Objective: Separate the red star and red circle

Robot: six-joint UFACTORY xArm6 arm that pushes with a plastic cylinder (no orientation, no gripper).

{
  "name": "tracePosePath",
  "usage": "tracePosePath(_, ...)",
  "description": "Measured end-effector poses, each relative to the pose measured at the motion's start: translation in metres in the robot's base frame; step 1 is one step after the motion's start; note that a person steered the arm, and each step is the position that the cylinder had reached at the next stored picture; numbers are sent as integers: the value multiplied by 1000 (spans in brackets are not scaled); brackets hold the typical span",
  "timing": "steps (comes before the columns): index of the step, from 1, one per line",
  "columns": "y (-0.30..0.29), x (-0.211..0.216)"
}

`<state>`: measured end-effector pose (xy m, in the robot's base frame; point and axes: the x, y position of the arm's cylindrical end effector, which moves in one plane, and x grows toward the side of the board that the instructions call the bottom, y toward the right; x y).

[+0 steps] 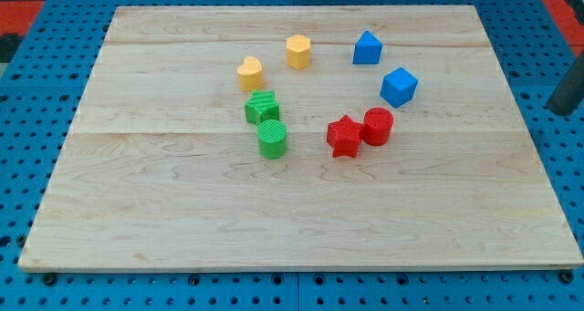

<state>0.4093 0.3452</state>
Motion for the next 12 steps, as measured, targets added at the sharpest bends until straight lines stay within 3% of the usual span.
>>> tracePosePath(2,-8,-1)
tracePosePath(3,-48,6)
tracePosePath(4,-59,83)
tracePosePath(5,-130,91)
tracePosePath(8,-240,39)
tracePosePath(9,-226,48)
tracePosePath(11,-286,60)
tracePosePath(12,-280,55)
